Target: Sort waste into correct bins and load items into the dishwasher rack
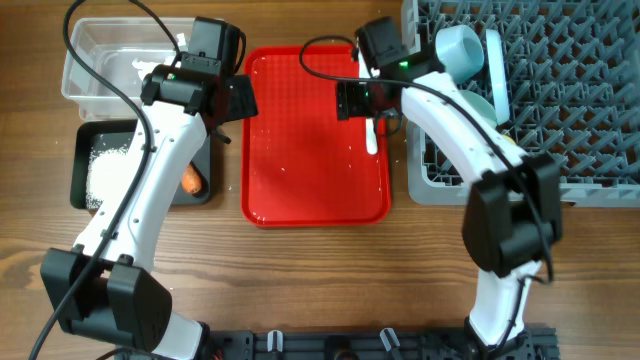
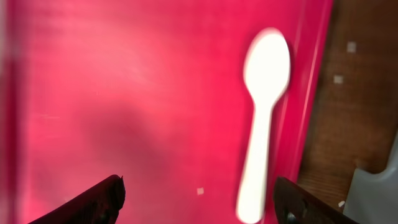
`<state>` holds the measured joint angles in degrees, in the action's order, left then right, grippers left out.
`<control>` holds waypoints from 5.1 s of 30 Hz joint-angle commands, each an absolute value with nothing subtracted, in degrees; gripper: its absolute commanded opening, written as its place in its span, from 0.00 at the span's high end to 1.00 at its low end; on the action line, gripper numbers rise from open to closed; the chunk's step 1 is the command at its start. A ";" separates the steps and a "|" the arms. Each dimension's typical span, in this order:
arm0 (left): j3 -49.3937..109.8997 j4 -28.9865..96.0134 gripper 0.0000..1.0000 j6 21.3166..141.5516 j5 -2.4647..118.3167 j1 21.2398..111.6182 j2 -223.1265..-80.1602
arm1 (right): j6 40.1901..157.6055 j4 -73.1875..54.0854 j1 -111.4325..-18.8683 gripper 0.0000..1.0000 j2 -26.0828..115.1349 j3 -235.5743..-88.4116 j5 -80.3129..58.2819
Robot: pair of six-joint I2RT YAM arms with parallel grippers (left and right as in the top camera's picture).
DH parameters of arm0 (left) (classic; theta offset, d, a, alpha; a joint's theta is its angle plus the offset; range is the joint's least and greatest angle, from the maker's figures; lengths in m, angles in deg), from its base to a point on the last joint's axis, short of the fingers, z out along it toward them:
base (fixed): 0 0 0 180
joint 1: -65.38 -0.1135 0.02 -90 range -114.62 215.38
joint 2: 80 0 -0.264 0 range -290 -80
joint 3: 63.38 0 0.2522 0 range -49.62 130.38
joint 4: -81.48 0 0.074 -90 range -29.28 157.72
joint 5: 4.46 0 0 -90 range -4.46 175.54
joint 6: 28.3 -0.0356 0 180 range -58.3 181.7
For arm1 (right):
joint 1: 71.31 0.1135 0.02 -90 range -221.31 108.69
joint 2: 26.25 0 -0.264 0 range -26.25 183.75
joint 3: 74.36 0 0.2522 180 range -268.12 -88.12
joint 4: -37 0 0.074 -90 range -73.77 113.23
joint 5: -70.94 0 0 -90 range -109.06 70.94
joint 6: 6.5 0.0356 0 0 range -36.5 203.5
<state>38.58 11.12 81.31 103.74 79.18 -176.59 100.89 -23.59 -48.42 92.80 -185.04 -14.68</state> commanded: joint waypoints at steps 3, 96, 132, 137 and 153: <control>39.52 11.10 0.00 81.84 104.46 78.99 -177.25 | 102.96 -24.05 -49.82 0.21 98.20 -185.17 -17.56; 39.52 11.08 0.00 81.84 104.46 78.99 -177.25 | 137.65 -39.81 -93.88 0.00 78.48 -173.68 -30.65; 39.52 11.10 0.00 81.84 104.46 78.99 -177.25 | 86.31 -36.86 -86.52 0.00 29.32 -167.45 -4.32; 39.52 11.10 0.00 81.84 104.46 78.99 -177.25 | 85.87 -11.55 -84.90 0.00 14.05 -140.87 -4.25; 39.52 11.08 0.00 81.84 104.46 78.99 -177.25 | 88.47 29.17 -70.71 0.00 -20.42 -88.37 -11.92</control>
